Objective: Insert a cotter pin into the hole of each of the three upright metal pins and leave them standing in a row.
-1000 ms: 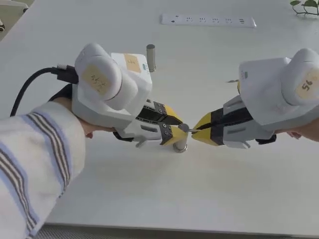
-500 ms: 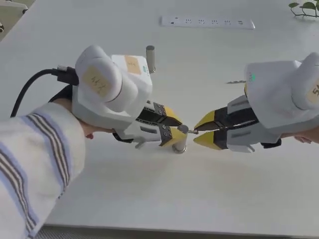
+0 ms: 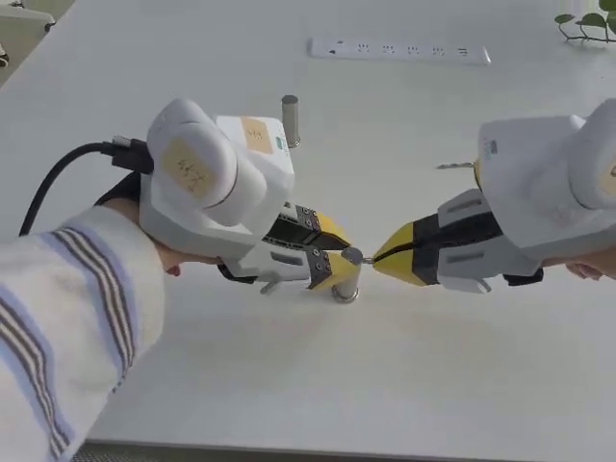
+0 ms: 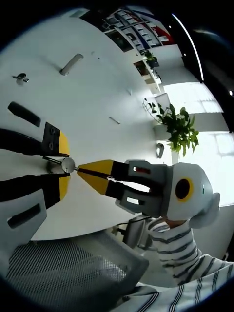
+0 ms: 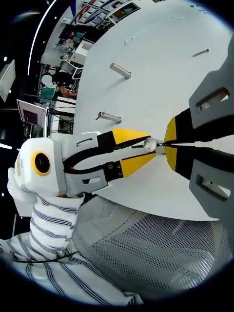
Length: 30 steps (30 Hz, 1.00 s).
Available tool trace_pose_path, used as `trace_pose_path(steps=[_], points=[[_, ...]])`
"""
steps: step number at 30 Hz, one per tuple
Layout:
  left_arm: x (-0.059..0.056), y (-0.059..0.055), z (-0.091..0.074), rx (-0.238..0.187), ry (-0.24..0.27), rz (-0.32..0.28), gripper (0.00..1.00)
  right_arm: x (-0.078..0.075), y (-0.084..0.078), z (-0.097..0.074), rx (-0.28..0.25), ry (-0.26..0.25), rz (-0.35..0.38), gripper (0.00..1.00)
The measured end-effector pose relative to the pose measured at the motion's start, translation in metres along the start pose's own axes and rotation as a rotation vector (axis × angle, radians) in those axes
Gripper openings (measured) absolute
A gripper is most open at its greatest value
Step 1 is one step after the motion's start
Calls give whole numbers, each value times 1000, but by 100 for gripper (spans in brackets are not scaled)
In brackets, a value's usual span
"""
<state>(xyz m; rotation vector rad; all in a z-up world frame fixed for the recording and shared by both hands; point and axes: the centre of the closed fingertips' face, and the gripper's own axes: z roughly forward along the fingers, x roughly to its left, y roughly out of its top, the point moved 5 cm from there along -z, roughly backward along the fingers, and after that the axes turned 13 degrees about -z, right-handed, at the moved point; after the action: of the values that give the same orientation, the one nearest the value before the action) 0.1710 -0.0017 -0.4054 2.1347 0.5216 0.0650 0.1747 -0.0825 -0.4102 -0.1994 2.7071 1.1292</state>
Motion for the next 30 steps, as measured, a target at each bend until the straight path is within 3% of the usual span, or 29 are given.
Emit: trace_pose_path(steps=[4, 8, 11, 17, 22, 24, 25, 27, 30], points=[[0, -1, 0, 0, -1, -22, 10, 1, 1, 0, 1, -2, 3, 0], [0, -1, 1, 4, 6, -4, 10, 1, 3, -2, -6, -20, 18, 0], [0, -1, 1, 4, 11, 6, 10, -2, 2, -4, -6, -38, 31, 8], [6, -6, -7, -3, 43, -11, 16, -5, 2, -6, -35, -59, 77, 12], [10, -10, -20, -70, 62, -113, 34, -3, 4, -1, -39, -56, 99, 17], [11, -15, -25, -68, 71, -124, 46, -2, 6, 1, -43, -53, 105, 18], [14, -19, -29, -64, 107, -111, 52, -1, 6, 2, -45, -50, 109, 19], [16, -24, -33, -59, 124, -132, 63, 0, 8, 5, -47, -47, 117, 21], [15, -31, -42, -103, 122, -212, 68, 1, 8, 9, -44, -40, 127, 22]])
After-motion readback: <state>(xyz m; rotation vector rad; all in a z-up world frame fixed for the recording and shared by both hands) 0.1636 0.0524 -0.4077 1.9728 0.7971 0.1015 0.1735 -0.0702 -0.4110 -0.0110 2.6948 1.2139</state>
